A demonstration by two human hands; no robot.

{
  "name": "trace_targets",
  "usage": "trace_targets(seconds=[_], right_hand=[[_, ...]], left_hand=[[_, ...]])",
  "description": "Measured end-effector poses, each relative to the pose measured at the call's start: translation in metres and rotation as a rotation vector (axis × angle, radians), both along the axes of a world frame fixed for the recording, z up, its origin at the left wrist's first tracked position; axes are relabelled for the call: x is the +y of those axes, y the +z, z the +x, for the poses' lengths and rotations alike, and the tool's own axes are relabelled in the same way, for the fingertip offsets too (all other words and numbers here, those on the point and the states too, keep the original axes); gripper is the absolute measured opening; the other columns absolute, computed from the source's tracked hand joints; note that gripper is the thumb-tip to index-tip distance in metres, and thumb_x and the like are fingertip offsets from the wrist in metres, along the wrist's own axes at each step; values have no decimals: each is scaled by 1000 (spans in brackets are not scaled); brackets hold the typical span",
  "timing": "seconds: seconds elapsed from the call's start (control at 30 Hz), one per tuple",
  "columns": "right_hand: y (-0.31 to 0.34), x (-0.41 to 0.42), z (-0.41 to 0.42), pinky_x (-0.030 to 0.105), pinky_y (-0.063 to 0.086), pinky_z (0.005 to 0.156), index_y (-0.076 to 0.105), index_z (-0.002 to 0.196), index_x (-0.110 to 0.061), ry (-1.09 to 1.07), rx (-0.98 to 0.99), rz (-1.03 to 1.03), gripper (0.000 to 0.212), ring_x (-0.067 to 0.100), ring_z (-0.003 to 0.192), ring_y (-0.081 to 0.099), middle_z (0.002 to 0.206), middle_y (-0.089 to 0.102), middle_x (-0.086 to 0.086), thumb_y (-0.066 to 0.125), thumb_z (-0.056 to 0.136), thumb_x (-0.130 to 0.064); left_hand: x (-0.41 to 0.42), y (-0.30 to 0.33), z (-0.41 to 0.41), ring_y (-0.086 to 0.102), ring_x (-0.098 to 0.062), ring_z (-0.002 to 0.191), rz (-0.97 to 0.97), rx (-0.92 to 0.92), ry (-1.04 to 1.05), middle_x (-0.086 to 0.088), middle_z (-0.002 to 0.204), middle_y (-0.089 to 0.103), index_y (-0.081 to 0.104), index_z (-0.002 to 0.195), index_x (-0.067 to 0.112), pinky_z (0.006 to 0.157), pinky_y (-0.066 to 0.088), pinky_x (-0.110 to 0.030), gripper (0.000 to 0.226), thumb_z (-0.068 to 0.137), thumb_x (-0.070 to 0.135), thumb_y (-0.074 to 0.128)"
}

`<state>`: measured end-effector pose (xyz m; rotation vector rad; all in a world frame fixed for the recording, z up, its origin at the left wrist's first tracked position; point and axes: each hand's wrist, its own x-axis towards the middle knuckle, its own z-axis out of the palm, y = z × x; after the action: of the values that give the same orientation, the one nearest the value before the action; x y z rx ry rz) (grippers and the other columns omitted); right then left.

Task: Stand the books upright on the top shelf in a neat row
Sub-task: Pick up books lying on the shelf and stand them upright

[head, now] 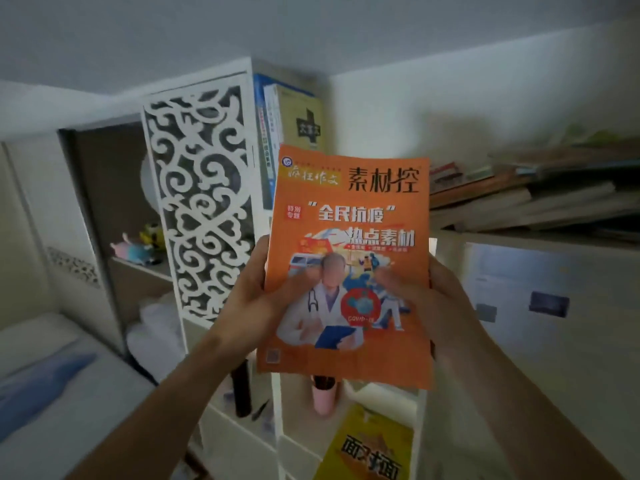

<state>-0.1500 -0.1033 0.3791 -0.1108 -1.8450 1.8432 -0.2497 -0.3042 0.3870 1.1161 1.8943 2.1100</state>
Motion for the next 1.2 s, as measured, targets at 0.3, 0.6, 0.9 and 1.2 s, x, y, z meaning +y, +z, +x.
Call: trace_targets(seconds=[0.3, 0.6, 0.9, 1.2], right_hand=[[86, 26, -80, 43, 63, 78, 72, 116, -23, -180, -49, 232, 27, 20, 85, 78, 103, 79, -1, 74, 91, -34], [138, 57, -159, 40, 50, 102, 61, 129, -21, -456, -102, 745, 47, 20, 114, 64, 126, 67, 4, 79, 86, -29], [150, 40, -237, 30, 44, 96, 44, 148, -28, -306, -230, 1032, 49, 26, 122, 57, 140, 59, 4, 56, 101, -31], [138, 52, -284, 33, 42, 102, -4, 162, -29, -270, -291, 1075, 76, 31, 128, 56, 149, 52, 11, 47, 106, -30]], left_hand=[[39, 62, -86, 79, -28, 94, 119, -61, 125, -4, 108, 79, 65, 122, 19, 83, 64, -53, 29, 95, 18, 74], [99, 137, -199, 76, -17, 92, 255, 79, 407, 5, 111, 72, 50, 125, 24, 80, 65, -46, 32, 97, 22, 65], [145, 120, -236, 66, -28, 73, 200, 452, 740, -10, 105, 73, 42, 132, 9, 68, 59, -42, 33, 108, 31, 48], [154, 95, -251, 57, -24, 74, -549, 815, 914, -14, 113, 59, 47, 136, 11, 64, 43, -36, 36, 112, 34, 34]])
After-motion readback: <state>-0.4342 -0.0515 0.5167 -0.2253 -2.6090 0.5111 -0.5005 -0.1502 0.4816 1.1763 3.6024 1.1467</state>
